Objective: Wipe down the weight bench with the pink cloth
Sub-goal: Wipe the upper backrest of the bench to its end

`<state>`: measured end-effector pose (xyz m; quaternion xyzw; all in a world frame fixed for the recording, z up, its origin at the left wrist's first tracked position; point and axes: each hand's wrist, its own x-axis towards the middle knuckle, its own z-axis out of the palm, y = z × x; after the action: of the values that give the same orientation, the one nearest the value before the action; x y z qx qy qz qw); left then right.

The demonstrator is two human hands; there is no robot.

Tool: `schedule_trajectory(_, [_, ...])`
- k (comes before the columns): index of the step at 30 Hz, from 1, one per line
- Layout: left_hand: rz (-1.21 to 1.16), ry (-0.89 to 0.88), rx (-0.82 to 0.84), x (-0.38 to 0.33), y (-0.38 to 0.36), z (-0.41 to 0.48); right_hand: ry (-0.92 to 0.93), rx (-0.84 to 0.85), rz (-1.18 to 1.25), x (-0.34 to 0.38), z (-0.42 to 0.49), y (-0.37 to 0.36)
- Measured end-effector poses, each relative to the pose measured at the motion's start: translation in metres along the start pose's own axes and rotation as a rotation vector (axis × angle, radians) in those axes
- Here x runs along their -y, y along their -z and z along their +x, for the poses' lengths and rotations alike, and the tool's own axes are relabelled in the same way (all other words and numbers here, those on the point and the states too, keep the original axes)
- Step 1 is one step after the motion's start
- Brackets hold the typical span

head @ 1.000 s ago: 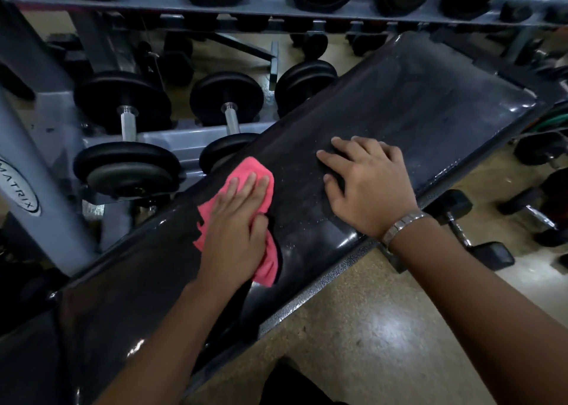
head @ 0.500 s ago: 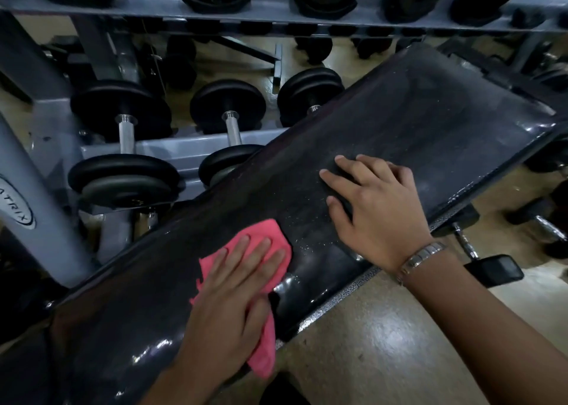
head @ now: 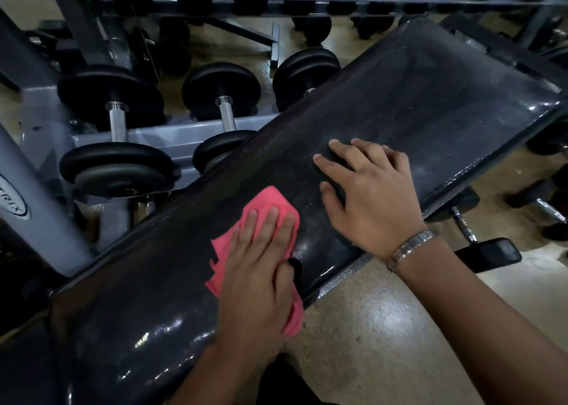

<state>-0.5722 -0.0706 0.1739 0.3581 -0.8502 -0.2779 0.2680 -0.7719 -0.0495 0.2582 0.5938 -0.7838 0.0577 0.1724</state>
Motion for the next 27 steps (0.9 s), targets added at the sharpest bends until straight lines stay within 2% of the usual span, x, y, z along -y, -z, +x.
schedule_trajectory(2, [0.049,-0.183,0.069,0.011,0.003,-0.016,0.005,-0.006,0.000,0.000,0.001,0.000])
schedule_trajectory(4, [0.092,-0.264,0.096,0.030,0.011,-0.023,0.009,-0.011,0.009,0.000,0.001,0.000])
schedule_trajectory(8, [0.012,-0.030,0.000,0.007,0.001,-0.006,-0.006,-0.009,0.001,0.002,0.002,0.000])
schedule_trajectory(9, [0.002,-0.031,-0.002,-0.003,-0.003,-0.007,-0.012,-0.006,-0.002,0.003,0.001,0.002])
schedule_trajectory(13, [0.090,-0.353,0.141,0.017,0.006,-0.021,-0.005,0.001,-0.011,0.004,0.002,0.003])
schedule_trajectory(14, [0.099,-0.385,0.139,0.024,0.011,-0.019,-0.010,0.001,-0.012,0.004,0.002,0.003])
schedule_trajectory(18, [-0.014,-0.126,0.037,0.003,0.000,-0.010,-0.017,0.027,-0.001,0.005,0.002,0.006])
schedule_trajectory(19, [-0.005,-0.163,0.048,-0.003,-0.005,-0.014,-0.009,0.033,0.004,0.005,0.004,0.006])
schedule_trajectory(22, [0.089,-0.434,0.159,0.012,-0.001,-0.026,0.014,0.038,0.008,0.002,0.005,0.005])
schedule_trajectory(23, [0.095,-0.451,0.150,0.019,0.004,-0.020,0.016,0.033,0.011,0.000,0.005,0.005])
schedule_trajectory(24, [0.085,-0.406,0.123,0.022,0.006,-0.011,0.017,0.027,0.018,-0.001,0.006,0.005])
schedule_trajectory(27, [-0.022,-0.065,0.014,-0.008,-0.001,0.016,0.003,0.016,0.080,-0.001,0.009,0.008])
